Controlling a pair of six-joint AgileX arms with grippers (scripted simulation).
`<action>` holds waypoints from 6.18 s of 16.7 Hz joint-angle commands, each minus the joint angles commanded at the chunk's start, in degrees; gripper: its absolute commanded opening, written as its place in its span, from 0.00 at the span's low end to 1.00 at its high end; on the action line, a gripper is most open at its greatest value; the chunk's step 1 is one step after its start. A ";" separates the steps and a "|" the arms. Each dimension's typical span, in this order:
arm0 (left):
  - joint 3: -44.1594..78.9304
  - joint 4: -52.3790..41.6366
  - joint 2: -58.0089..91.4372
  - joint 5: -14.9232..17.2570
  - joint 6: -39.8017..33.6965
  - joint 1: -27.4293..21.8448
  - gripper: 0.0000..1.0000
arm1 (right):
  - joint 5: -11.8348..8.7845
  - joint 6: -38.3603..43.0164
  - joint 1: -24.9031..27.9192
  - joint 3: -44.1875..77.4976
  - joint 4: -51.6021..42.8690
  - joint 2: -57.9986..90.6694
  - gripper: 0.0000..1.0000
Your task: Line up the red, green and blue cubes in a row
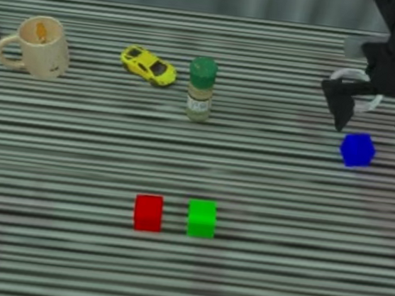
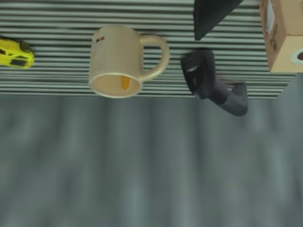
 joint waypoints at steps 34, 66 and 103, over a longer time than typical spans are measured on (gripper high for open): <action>0.00 0.00 0.00 0.00 0.00 0.00 1.00 | 0.05 0.27 0.11 -9.66 13.79 3.23 0.00; 0.00 0.00 0.00 0.00 0.00 0.00 1.00 | 0.28 34.86 24.25 -32.30 9.18 -23.58 0.00; 0.00 0.00 0.00 0.00 0.00 0.00 1.00 | 0.40 34.99 24.72 -40.63 22.77 -18.70 1.00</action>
